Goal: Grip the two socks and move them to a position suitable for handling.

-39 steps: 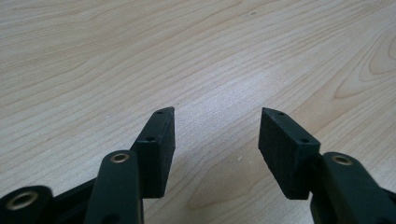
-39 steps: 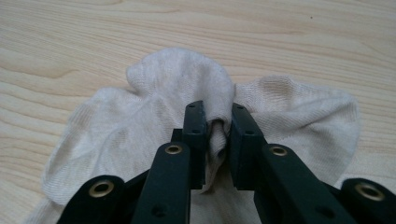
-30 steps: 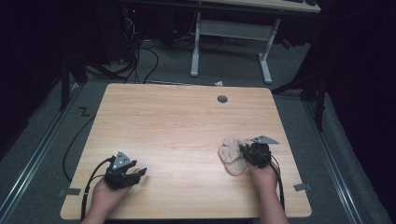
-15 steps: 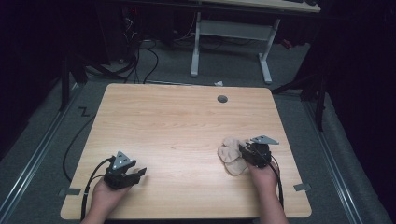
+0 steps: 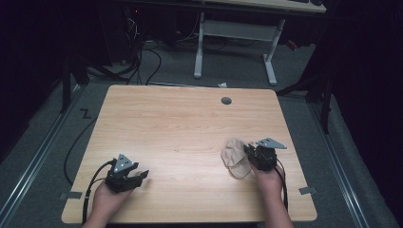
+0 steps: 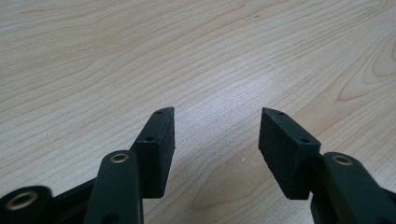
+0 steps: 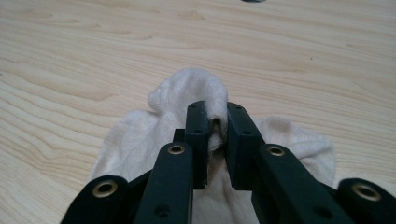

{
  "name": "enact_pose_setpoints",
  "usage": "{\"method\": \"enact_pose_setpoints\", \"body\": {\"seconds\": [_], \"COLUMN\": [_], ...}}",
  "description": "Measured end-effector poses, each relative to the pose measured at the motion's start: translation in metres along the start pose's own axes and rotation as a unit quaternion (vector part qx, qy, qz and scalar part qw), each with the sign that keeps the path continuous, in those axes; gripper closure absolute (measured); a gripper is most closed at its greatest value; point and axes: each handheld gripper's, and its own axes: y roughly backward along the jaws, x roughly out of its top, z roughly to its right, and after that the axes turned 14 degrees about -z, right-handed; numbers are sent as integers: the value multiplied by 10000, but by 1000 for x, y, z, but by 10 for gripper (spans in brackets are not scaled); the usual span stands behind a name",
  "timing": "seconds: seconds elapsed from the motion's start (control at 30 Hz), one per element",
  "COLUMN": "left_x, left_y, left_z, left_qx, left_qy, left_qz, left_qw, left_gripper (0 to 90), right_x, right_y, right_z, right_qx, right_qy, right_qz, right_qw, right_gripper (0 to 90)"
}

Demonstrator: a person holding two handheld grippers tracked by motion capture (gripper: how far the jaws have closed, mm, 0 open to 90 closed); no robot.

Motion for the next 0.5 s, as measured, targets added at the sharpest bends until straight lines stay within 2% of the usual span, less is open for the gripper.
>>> {"method": "enact_pose_setpoints", "body": {"seconds": [0.2, 0.33, 0.43, 0.5], "left_x": [0, 0, 1, 1], "left_y": [0, 1, 1, 1], "left_z": [0, 0, 0, 0], "left_qx": [-34, -35, -26, -28], "left_qy": [-9, -14, -16, -15], "left_qz": [29, 50, 57, 62], "left_qw": [10000, 10000, 10000, 10000], "left_gripper": [462, 459, 459, 459], "right_x": [1, 3, 7, 9], "right_y": [7, 13, 21, 23], "right_z": [-3, -8, -19, -22], "right_qx": [84, 117, 82, 75], "right_qy": [1, 99, 253, 294], "right_qz": [114, 223, 373, 414], "right_qw": [9999, 9996, 9989, 9987], "right_gripper": [818, 821, 825, 826]}}
